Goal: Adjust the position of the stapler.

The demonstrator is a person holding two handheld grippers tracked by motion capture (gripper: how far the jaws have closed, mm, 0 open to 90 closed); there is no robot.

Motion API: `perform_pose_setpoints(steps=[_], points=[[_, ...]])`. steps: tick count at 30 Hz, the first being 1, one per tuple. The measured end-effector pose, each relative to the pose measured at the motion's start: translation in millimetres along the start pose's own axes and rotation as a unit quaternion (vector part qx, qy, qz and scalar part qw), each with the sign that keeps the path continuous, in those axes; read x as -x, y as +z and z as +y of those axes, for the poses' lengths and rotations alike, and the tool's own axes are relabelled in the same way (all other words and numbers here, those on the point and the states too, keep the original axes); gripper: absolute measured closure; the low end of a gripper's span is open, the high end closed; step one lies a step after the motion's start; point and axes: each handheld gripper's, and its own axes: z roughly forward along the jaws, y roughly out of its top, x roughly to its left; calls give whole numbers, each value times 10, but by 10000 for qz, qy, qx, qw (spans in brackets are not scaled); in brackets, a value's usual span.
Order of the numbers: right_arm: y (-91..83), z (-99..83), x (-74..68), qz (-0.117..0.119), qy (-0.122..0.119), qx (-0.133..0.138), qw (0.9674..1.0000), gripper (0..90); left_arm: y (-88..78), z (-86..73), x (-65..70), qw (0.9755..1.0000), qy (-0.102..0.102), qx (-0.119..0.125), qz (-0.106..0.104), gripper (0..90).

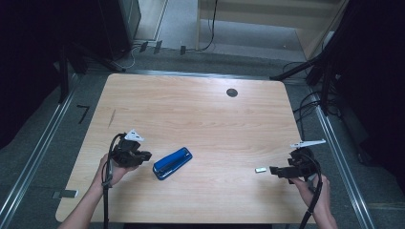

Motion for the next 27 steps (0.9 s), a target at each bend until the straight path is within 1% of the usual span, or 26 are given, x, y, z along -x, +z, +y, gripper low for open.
perform_pose_setpoints(steps=[4, 5, 7, 8, 11, 15, 16, 18, 19, 20, 22, 23, 26, 27], points=[[5, 5, -8, 14, -11, -10, 10000, 134, 22, 7, 57, 9998, 108, -92, -131, 877], [5, 5, -8, 14, -11, -10, 10000, 134, 22, 7, 57, 9998, 108, -92, -131, 880], [8, 7, -10, 12, -16, -18, 10000, 134, 40, 12, 78, 9995, 149, -145, -249, 886], [8, 7, -10, 12, -16, -18, 10000, 134, 40, 12, 78, 9995, 149, -145, -249, 887], [11, 5, -10, 9, -24, -18, 10000, 134, 74, 24, 130, 9988, 228, -213, -373, 893], [12, 2, -7, 6, -21, -19, 10000, 135, 86, 34, 152, 9987, 247, -234, -380, 900], [12, 2, -7, 6, -21, -19, 10000, 135, 91, 32, 147, 9985, 230, -242, -432, 900], [13, 1, -7, 10, -19, -24, 10000, 134, 95, 31, 147, 9984, 213, -246, -465, 900], [16, 3, -10, 15, -11, -33, 10000, 135, 103, 31, 155, 9981, 197, -243, -524, 900], [18, 3, -11, 19, -12, -39, 10000, 134, 103, 31, 155, 9981, 197, -243, -524, 900], [20, 4, -13, 28, -10, -43, 10000, 134, 118, 36, 183, 9977, 237, -284, -566, 900], [23, 5, -15, 28, -13, -53, 10000, 135, 124, 38, 194, 9976, 227, -286, -591, 900], [29, 9, -18, 17, -18, -64, 10000, 134, 146, 51, 241, 9968, 328, -345, -638, 900], [31, 9, -17, 18, -25, -64, 10000, 134, 146, 51, 241, 9968, 328, -345, -638, 900]])
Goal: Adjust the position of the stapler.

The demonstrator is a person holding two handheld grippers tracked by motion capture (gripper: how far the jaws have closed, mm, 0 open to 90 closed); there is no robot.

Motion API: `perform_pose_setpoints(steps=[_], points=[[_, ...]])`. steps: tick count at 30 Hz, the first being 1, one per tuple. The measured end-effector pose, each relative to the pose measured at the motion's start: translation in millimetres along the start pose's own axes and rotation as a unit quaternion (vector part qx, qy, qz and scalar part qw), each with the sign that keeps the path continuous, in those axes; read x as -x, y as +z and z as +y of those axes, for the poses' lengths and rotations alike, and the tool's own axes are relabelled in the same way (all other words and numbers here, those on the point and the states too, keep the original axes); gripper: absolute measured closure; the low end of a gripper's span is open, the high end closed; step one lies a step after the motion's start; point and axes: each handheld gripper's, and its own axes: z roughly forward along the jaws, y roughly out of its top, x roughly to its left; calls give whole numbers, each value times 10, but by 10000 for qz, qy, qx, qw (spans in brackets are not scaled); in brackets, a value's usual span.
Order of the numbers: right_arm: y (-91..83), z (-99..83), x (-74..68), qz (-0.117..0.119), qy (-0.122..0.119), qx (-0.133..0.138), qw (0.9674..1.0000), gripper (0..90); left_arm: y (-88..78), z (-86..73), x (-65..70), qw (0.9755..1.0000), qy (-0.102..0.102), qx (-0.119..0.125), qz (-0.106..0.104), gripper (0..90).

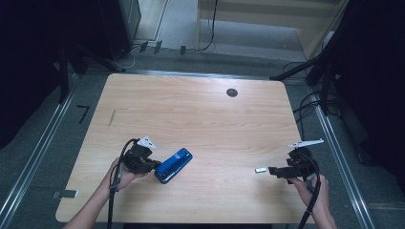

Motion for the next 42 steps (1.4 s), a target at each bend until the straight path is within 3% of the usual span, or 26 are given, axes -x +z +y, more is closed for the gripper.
perform_pose_setpoints(steps=[16, 37, 42], points=[[12, -6, -2, 22, 9, -25, 10000, 134, 87, 52, 136, 9995, 205, -128, -218, 900], [15, 1, -16, 8, -4, -30, 10000, 135, 171, 99, 265, 9990, 201, -80, -394, 900], [18, 4, -24, 14, -5, -31, 10000, 135, 208, 124, 342, 9984, 307, -99, -471, 900]])
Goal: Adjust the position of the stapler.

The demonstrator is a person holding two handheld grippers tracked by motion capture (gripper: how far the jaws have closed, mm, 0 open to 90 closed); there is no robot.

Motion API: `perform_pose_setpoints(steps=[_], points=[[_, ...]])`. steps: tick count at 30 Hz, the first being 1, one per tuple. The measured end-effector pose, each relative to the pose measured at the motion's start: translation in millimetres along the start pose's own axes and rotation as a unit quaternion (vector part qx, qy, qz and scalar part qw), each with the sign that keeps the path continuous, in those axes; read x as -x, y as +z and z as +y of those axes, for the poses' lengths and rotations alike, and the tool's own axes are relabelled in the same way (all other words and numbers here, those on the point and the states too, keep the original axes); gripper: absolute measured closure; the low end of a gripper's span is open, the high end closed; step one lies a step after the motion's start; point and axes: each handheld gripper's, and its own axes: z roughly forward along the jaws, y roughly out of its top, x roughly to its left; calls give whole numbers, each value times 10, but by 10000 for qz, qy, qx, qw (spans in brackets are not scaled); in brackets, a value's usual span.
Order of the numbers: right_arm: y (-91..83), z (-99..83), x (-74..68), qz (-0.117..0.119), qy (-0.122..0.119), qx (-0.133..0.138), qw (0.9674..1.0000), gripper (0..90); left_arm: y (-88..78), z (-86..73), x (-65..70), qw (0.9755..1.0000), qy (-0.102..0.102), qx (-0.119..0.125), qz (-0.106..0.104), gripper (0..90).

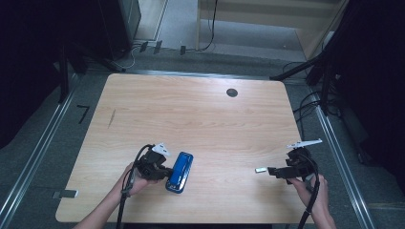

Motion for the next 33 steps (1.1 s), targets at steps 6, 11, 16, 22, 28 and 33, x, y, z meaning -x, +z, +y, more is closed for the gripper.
perform_pose_setpoints(steps=[6, 11, 16, 22, 28, 33], points=[[-6, -5, -1, 7, -6, -12, 10000, 135, -23, -5, 35, 9998, 156, -141, 62, 900], [-11, -12, 10, 5, -24, 12, 10000, 134, -62, -25, 67, 9996, 184, -216, -9, 900], [-10, -3, -1, 6, -26, 6, 10000, 135, -34, -30, 95, 9994, 213, -273, -67, 900], [2, 6, -16, 22, -23, -6, 10000, 135, -1, -4, 121, 9996, 178, -196, -117, 900], [4, 12, -49, 54, -50, 15, 10000, 135, 52, 34, 163, 9996, 170, -131, -184, 900], [13, 14, -63, 90, -47, 9, 9999, 135, 87, 55, 187, 9997, 155, -78, -160, 900]])
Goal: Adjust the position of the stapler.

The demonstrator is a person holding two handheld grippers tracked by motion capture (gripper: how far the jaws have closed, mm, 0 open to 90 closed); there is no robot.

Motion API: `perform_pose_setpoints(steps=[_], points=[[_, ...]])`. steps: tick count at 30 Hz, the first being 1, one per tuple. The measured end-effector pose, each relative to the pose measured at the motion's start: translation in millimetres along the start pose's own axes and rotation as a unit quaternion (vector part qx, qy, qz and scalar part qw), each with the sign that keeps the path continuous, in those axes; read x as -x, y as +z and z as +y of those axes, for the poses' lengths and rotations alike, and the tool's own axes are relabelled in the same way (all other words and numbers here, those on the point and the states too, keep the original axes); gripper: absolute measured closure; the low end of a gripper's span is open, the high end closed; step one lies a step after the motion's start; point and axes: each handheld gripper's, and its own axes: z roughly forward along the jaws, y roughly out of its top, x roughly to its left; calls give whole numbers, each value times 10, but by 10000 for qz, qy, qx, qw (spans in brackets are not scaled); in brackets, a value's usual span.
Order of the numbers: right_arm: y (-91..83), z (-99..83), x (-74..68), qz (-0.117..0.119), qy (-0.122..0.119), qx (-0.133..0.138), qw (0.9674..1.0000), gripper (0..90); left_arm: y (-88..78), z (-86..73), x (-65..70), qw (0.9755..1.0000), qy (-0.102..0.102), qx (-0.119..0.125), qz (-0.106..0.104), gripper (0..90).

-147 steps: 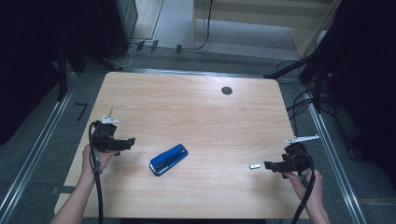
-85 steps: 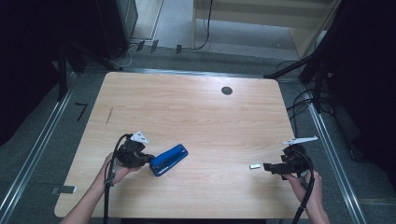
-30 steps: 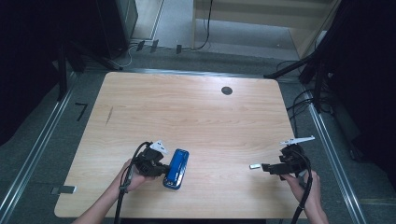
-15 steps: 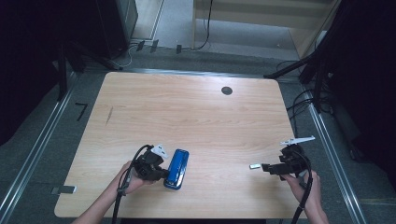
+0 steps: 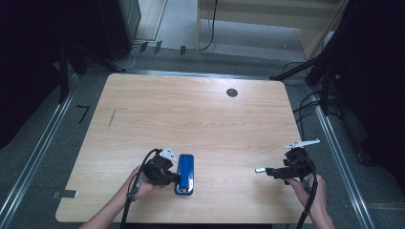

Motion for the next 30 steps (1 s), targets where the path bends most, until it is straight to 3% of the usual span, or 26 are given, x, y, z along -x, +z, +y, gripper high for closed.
perform_pose_setpoints(steps=[30], points=[[54, 77, -241, 169, -208, 15, 9996, 139, 184, 126, 109, 9992, -136, 365, 26, 900]])
